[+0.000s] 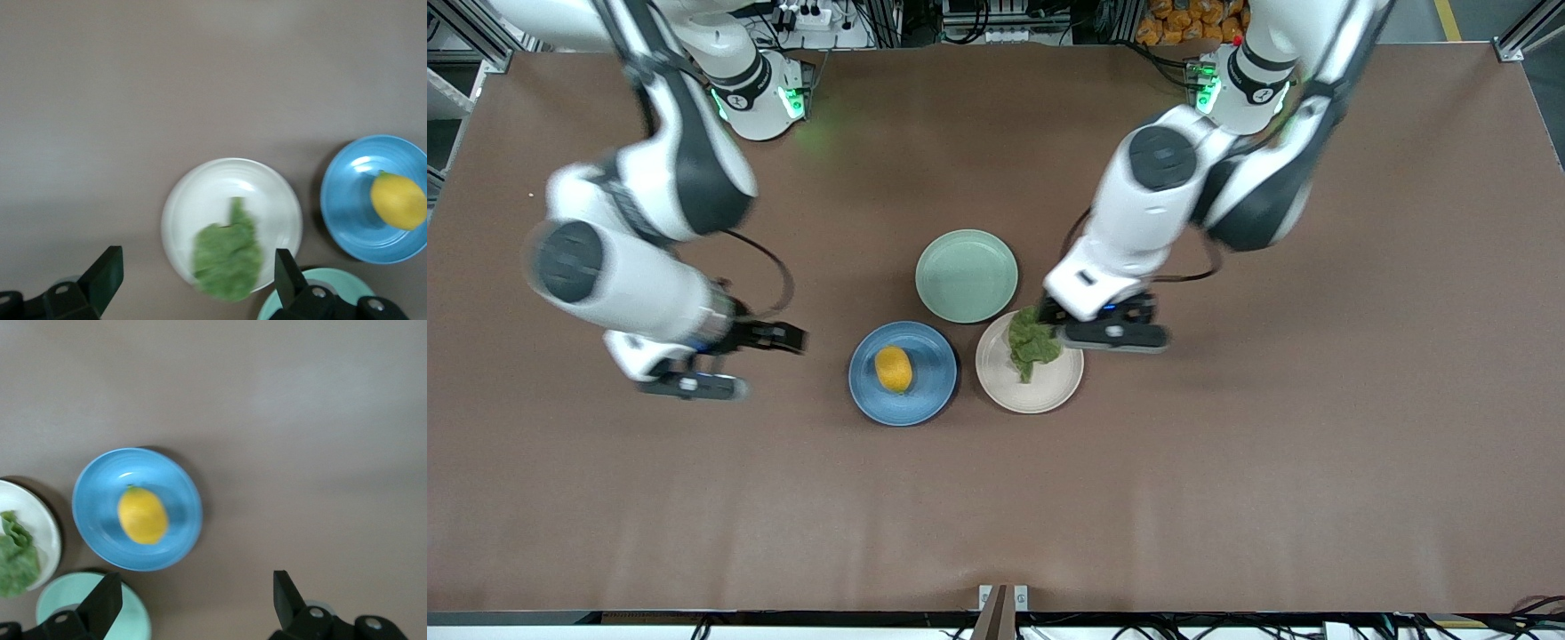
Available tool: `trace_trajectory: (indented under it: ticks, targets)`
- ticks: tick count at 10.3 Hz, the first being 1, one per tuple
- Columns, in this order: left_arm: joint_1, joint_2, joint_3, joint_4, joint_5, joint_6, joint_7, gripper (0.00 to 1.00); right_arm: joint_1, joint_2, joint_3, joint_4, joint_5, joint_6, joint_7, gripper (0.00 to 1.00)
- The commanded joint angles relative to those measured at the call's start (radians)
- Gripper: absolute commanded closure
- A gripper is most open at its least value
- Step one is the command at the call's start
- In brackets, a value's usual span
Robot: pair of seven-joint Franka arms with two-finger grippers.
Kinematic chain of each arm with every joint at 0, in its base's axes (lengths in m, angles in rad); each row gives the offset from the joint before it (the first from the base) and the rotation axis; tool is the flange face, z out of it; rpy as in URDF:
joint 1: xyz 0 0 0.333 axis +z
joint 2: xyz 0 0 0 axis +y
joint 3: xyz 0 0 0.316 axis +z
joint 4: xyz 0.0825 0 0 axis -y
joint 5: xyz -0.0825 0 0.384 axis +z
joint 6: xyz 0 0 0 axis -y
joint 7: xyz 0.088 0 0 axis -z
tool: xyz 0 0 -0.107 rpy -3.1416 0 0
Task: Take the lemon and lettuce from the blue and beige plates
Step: 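Lower both grippers and close the right on lemon, left on lettuce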
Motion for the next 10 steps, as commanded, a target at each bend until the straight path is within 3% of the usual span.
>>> trace_trajectory:
  ticks: [1,4,8,10]
  targets:
    - [-0.022,0.144,0.012,0.033,0.056,0.136,-0.027,0.00,0.020,0.098,0.026,0.032,0.004,0.052,0.123,0.00]
    - [-0.048,0.255,0.015,0.033,0.124,0.203,-0.027,0.00,0.073,0.198,0.030,0.030,0.002,0.161,0.165,0.00]
    - [-0.087,0.285,0.018,0.010,0.147,0.198,-0.034,0.00,0.115,0.276,0.030,0.016,-0.007,0.224,0.199,0.00]
    - [-0.087,0.294,0.019,-0.004,0.184,0.195,-0.034,0.07,0.127,0.299,0.028,0.003,-0.016,0.238,0.195,0.00]
